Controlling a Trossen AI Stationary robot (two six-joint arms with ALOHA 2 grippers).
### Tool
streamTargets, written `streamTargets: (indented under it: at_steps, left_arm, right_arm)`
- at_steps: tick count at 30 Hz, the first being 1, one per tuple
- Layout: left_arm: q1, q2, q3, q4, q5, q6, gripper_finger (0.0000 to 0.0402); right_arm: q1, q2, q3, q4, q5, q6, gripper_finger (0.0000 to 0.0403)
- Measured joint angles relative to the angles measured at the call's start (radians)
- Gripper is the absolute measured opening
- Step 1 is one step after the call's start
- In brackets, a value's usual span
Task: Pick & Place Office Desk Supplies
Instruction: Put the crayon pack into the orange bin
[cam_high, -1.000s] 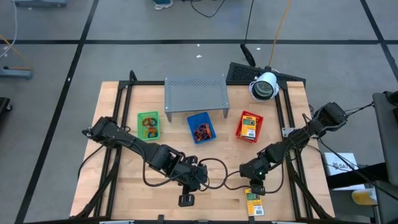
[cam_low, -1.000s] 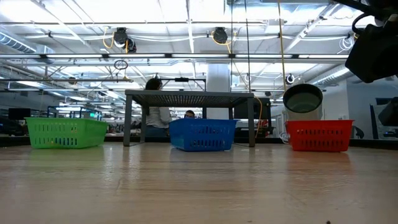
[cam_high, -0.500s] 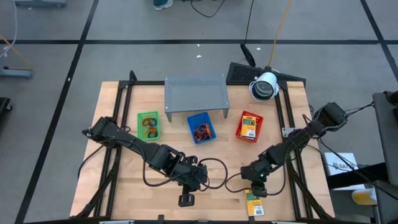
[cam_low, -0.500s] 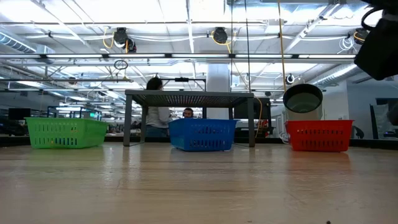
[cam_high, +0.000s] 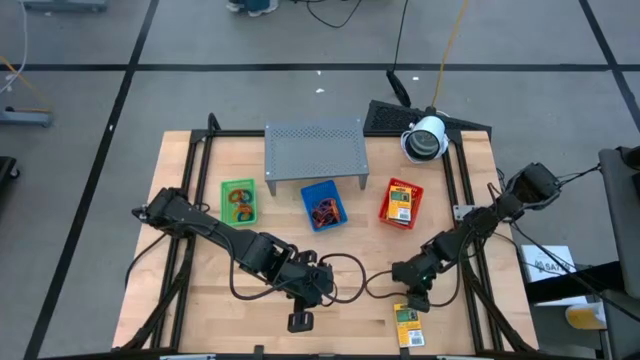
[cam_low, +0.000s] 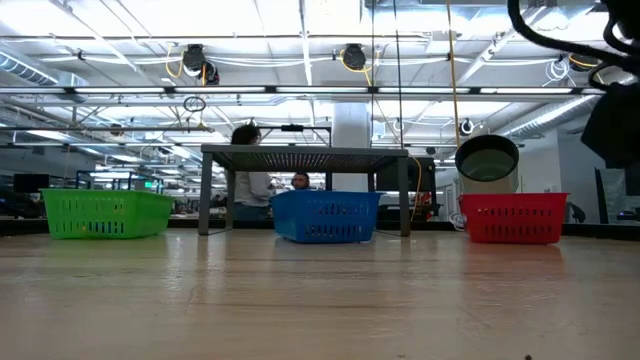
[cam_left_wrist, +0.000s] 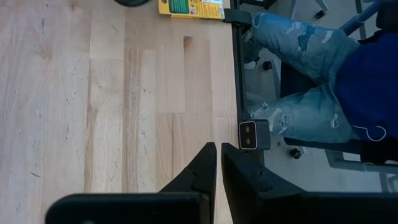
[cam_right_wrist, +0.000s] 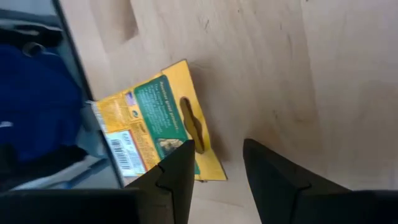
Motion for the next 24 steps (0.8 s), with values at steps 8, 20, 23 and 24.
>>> streamTargets:
  at_steps: [8, 20, 23, 24]
  left_arm:
    - [0.000, 0.000, 0.000, 0.000, 0.000, 0.000, 0.0031]
    - [0.000, 0.000, 0.000, 0.000, 0.001, 0.000, 0.0031]
    - [0.000, 0.000, 0.000, 0.000, 0.001, 0.000, 0.0031]
    - [0.000, 0.000, 0.000, 0.000, 0.000, 0.000, 0.0031]
  right_arm:
    - [0.001, 0.005, -0.075, 0.225, -0.041, 0.058, 0.0132]
    - [0.002, 0.007, -0.077, 0.221, -0.005, 0.046, 0.0019]
    - [0.003, 0.007, -0.077, 0.222, 0.017, 0.054, 0.0006]
    - [0.002, 0.007, -0.077, 0.223, 0.017, 0.054, 0.0004]
